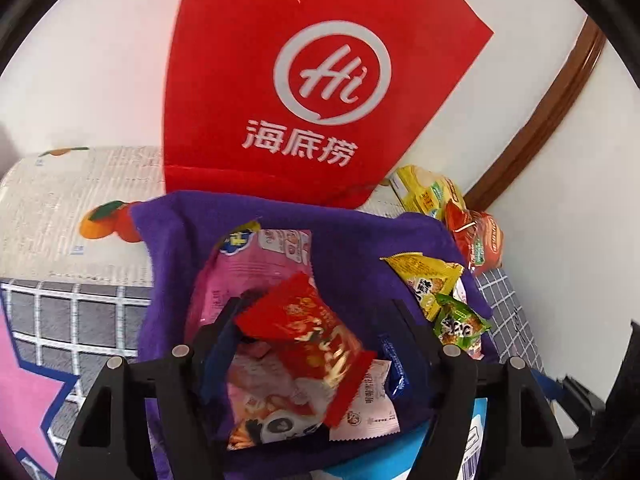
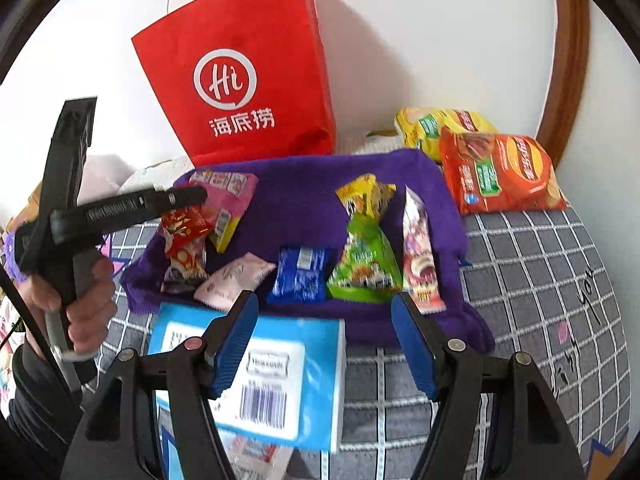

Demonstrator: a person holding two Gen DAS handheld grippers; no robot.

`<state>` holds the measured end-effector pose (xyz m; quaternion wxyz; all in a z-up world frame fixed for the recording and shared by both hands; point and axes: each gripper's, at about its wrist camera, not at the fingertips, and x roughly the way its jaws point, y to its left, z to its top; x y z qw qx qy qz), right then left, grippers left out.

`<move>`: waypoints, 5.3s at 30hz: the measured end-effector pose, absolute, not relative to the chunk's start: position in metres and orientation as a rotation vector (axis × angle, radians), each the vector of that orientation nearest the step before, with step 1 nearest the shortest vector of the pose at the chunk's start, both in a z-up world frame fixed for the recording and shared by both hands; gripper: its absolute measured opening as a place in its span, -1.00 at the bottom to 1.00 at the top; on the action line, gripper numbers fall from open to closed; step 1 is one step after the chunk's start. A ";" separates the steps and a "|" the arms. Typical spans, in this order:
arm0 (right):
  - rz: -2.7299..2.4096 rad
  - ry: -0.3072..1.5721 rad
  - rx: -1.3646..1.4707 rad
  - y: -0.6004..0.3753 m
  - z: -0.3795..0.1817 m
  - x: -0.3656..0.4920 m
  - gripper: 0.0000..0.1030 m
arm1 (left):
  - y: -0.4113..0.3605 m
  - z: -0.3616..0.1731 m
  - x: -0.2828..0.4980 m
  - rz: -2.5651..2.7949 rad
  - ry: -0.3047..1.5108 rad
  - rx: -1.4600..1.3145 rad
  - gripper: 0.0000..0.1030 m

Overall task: Organize snacks
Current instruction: 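Grasp the white printed packet with the right tool while the left tool grasps the pink peach candy, then carry both packets onto the purple towel and open both tools to release them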

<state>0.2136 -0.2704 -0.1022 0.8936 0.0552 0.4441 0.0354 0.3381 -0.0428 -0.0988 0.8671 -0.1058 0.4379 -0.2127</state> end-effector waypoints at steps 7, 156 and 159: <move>0.088 0.934 0.117 -0.265 -0.108 0.176 0.33 | -0.038 -0.084 0.315 -0.442 0.911 -0.196 0.36; 0.011 0.826 0.189 -0.302 -0.050 0.232 -0.64 | -0.019 -0.034 0.253 -0.320 0.814 0.002 -0.23; 0.032 0.826 0.173 -0.294 -0.057 0.249 -0.64 | -0.022 -0.041 0.264 -0.322 0.821 0.003 -0.23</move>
